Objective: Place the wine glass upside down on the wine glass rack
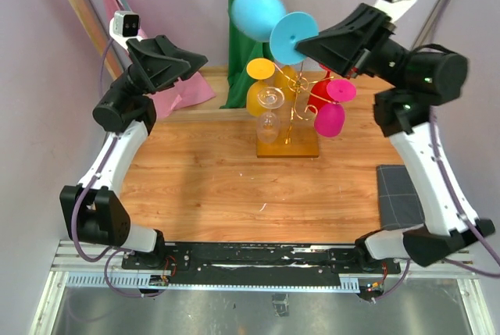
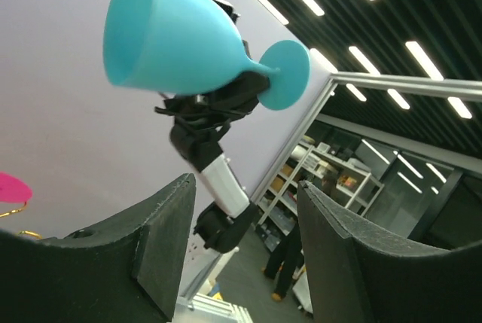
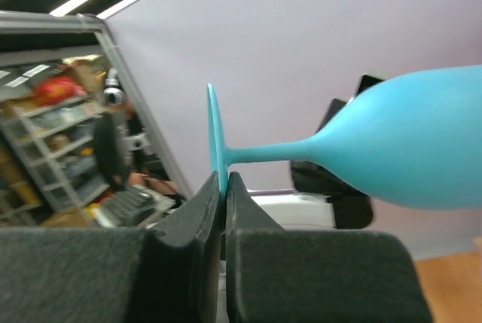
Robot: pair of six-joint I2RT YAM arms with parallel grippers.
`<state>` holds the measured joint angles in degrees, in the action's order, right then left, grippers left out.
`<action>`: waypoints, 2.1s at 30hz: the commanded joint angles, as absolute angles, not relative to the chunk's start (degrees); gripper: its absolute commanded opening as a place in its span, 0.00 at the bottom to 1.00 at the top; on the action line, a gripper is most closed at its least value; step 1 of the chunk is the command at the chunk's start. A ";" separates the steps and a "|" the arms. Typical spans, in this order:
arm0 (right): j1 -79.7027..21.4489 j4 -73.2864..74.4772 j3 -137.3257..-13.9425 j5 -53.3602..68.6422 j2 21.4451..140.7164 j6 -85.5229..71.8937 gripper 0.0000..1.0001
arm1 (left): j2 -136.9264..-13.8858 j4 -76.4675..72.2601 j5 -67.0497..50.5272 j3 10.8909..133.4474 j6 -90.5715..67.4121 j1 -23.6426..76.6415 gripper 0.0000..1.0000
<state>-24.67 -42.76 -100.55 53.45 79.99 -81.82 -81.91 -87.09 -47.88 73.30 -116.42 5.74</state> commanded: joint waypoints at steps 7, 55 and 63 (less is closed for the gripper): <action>-20.23 6.77 -107.42 40.47 67.15 -38.83 0.01 | -79.34 -96.19 -51.79 71.78 -113.09 5.84 0.60; -9.19 50.03 -95.04 33.42 59.80 -52.25 0.01 | -75.48 -95.24 -52.24 66.89 -110.49 5.85 0.58; -7.09 38.30 -85.32 38.02 57.95 -61.03 0.01 | -74.24 -92.22 -52.78 66.88 -108.77 5.81 0.58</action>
